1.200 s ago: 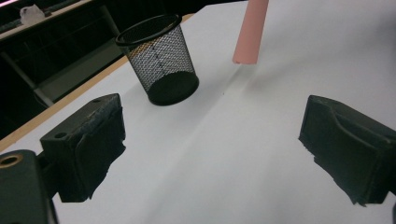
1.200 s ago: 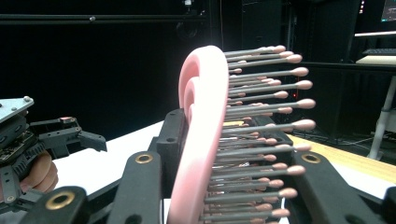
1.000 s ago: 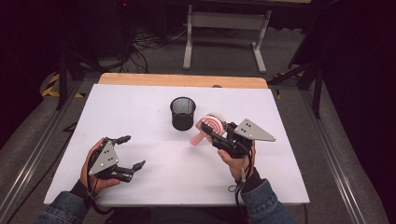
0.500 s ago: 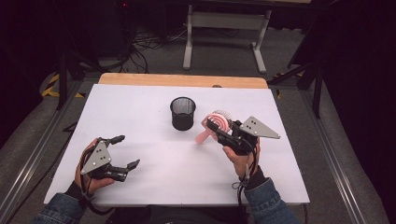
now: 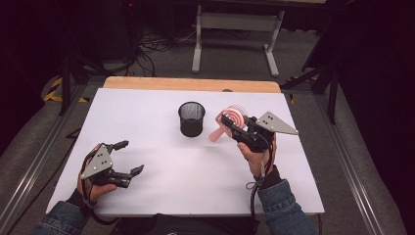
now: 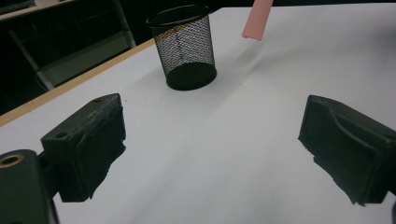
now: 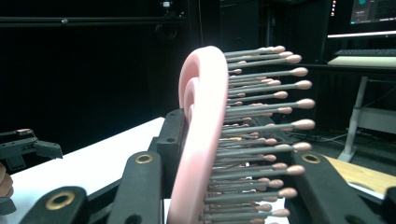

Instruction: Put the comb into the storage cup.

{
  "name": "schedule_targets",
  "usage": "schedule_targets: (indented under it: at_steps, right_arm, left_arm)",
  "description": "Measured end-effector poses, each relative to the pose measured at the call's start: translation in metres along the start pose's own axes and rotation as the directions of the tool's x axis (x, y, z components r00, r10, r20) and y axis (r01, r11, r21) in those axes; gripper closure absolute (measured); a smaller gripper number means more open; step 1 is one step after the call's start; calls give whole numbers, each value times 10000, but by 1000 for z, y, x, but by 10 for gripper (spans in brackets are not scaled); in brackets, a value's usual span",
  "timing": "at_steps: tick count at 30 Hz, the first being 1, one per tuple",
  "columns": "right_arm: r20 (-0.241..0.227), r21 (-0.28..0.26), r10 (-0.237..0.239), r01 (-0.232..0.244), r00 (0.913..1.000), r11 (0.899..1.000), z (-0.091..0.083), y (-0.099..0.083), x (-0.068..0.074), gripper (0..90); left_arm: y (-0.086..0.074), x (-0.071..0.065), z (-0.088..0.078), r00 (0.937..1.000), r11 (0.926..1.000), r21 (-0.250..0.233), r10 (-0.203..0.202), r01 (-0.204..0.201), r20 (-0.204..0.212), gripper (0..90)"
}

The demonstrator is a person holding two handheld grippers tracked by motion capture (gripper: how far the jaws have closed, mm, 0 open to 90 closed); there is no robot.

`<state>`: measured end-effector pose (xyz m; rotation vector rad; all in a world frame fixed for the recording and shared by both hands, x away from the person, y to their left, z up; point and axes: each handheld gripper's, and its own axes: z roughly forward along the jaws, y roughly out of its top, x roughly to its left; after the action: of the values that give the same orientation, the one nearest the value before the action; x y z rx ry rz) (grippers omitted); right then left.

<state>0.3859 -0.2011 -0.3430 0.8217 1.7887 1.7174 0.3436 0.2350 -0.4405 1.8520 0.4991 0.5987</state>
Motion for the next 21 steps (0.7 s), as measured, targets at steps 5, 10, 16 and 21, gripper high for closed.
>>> schedule_targets:
  at_steps: [5, 10, 16, 21]
  right_arm:
    - [-65, 103, -253, 254, 9997, 9996, 9, 6, -3, 612]
    - [43, 29, -348, 348, 9994, 9994, 7, 11, -3, 612]
    - [240, 24, -370, 370, 9990, 9993, 9, 17, -8, 612]
    - [343, 24, -472, 472, 9983, 9989, 12, 23, -8, 611]
  left_arm:
    - [1, -5, 2, 9995, 9993, 211, 314, -314, -13, 84]
    - [1, -5, 2, 9996, 9995, 160, 274, -273, -35, 84]
    - [0, -5, 3, 9997, 9995, 218, 232, -232, 5, 84]
    - [0, -7, 3, 9995, 9992, 235, 318, -319, 12, 84]
